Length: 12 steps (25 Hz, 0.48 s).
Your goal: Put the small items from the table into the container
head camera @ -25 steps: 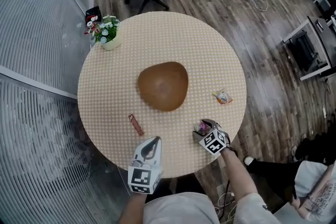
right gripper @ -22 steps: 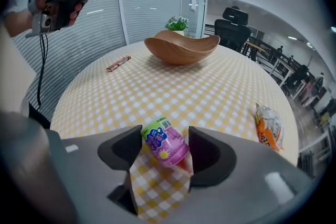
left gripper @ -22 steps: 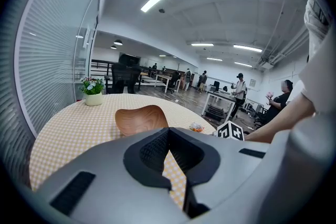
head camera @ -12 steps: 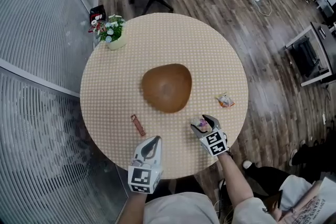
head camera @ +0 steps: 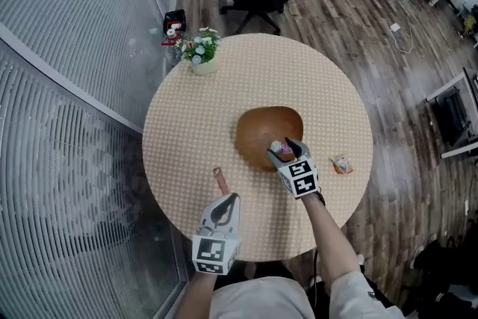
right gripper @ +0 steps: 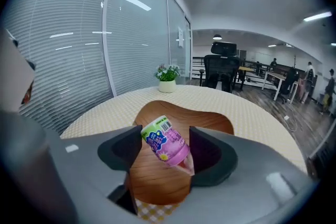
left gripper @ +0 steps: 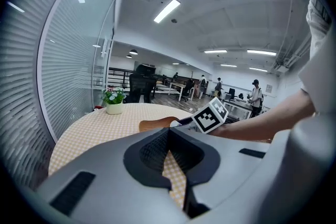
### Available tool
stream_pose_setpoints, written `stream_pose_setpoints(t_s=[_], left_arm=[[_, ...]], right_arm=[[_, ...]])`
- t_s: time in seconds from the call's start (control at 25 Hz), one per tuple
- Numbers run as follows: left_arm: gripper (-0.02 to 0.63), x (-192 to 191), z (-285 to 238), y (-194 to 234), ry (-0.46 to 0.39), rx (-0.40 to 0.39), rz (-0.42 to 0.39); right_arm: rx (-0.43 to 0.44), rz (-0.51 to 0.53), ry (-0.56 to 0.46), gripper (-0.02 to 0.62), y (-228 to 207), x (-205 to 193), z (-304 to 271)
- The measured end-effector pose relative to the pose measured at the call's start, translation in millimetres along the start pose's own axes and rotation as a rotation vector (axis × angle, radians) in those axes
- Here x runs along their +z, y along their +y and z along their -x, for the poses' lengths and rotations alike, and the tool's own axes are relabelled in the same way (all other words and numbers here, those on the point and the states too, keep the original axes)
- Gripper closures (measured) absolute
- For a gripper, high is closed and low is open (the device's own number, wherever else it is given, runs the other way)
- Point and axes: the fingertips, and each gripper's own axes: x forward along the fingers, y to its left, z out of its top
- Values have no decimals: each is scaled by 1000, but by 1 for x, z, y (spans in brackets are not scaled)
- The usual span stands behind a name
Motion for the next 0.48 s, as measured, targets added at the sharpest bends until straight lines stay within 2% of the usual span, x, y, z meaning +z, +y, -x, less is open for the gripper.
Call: stream_pose_setpoints(t_s=[0.24, 0.48], left_arm=[[600, -3, 17, 21, 7, 72, 55], [600, -9, 14, 34, -7, 93, 83]], right_arm=[[-13, 11, 61, 327, 0, -21, -28], [30, -24, -26, 328, 12, -6, -13]])
